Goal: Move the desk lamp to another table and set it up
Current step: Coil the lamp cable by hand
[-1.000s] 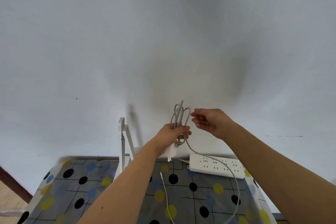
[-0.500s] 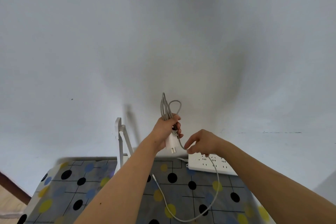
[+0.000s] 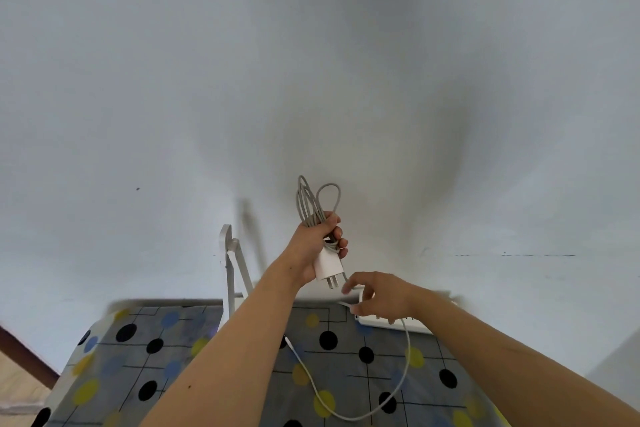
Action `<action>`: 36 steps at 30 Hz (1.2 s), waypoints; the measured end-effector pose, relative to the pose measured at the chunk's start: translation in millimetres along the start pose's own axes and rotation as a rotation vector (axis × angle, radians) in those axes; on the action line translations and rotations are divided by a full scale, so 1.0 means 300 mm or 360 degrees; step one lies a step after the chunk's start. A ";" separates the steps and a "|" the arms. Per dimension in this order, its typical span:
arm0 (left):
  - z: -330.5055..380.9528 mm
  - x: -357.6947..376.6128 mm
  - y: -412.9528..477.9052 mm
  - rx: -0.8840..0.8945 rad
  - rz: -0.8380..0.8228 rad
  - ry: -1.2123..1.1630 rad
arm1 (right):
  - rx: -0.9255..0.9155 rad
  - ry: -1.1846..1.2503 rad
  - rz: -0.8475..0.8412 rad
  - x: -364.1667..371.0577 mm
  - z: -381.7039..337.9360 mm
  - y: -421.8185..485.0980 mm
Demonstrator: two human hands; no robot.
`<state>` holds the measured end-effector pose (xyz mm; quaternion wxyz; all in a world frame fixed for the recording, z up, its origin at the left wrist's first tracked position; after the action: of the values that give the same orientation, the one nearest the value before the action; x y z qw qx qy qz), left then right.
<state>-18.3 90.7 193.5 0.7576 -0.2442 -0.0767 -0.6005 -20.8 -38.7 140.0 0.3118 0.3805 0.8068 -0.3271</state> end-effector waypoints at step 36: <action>-0.029 0.049 -0.024 0.0207 -0.0136 0.0852 | 0.0091 0.1301 0.0891 -0.379 -0.206 -0.046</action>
<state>-22.7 72.7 194.1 0.7389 -0.0243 0.0778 -0.6689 10.8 -45.0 266.0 0.0354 0.6881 0.7207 -0.0768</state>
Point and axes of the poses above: each hand's wrist, its own y-axis towards the middle knuckle, its own x-axis out of the palm, z = x × y, the point moved 7 cm from there along y, towards the middle knuckle, and after that the axes turned 9 degrees about z, right-handed, at the moved point
